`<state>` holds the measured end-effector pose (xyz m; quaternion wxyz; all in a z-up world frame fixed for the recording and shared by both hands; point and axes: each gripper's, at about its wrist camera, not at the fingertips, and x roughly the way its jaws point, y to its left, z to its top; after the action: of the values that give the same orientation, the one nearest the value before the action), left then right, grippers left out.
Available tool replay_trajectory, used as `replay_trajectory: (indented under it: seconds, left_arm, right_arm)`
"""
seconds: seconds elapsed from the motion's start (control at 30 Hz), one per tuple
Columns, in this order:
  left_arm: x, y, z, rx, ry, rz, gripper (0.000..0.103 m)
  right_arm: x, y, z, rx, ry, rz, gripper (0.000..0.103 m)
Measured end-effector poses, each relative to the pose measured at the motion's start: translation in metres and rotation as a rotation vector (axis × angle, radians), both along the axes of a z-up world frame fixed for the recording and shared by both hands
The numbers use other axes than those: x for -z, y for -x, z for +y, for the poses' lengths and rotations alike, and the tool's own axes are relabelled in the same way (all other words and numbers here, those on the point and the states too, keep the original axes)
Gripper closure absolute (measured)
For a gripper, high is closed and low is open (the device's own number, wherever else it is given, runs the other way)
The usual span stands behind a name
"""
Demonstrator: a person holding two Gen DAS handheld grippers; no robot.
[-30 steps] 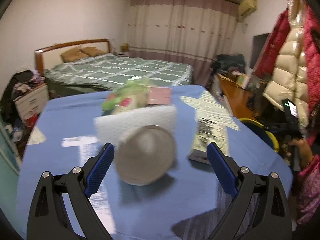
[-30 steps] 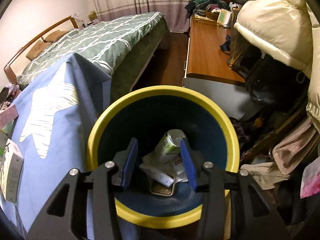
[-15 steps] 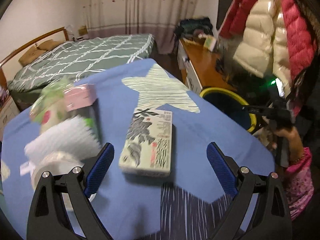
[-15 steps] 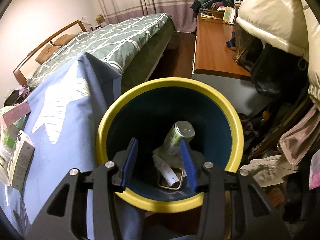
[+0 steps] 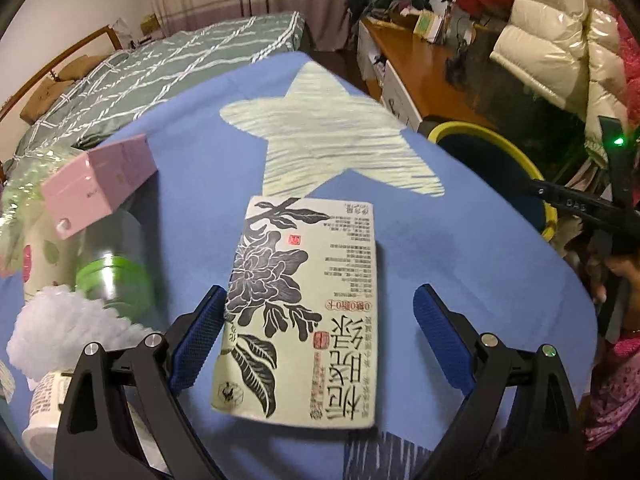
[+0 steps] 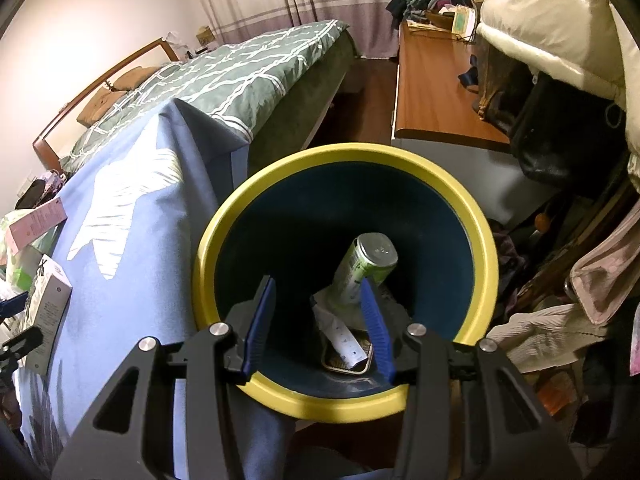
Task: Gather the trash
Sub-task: 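Grasp the white flower-print box with the left gripper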
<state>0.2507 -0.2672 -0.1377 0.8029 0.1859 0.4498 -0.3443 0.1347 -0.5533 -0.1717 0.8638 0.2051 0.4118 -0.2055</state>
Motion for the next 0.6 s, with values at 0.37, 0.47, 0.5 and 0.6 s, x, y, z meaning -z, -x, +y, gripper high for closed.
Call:
replay_trajectory:
  seconds: [0.37,0.47,0.5,0.6]
  left_arm:
    - [0.019,-0.01,-0.015,-0.01,-0.058,0.012,0.02]
    - [0.017,-0.009,-0.015,-0.01,-0.053,0.015,0.029]
    - [0.017,-0.008,-0.015,-0.009,-0.056,0.018,0.03]
    - [0.015,0.0,-0.017,0.002,-0.046,0.028,0.03]
  right_arm:
    - [-0.003,0.004,0.002,-0.008,-0.005,-0.015,0.06]
    - [-0.004,0.006,0.003,-0.011,-0.008,-0.019,0.06]
    - [-0.005,0.006,0.003,-0.012,-0.009,-0.02,0.06]
    - [-0.006,0.009,0.002,-0.014,-0.015,-0.027,0.06]
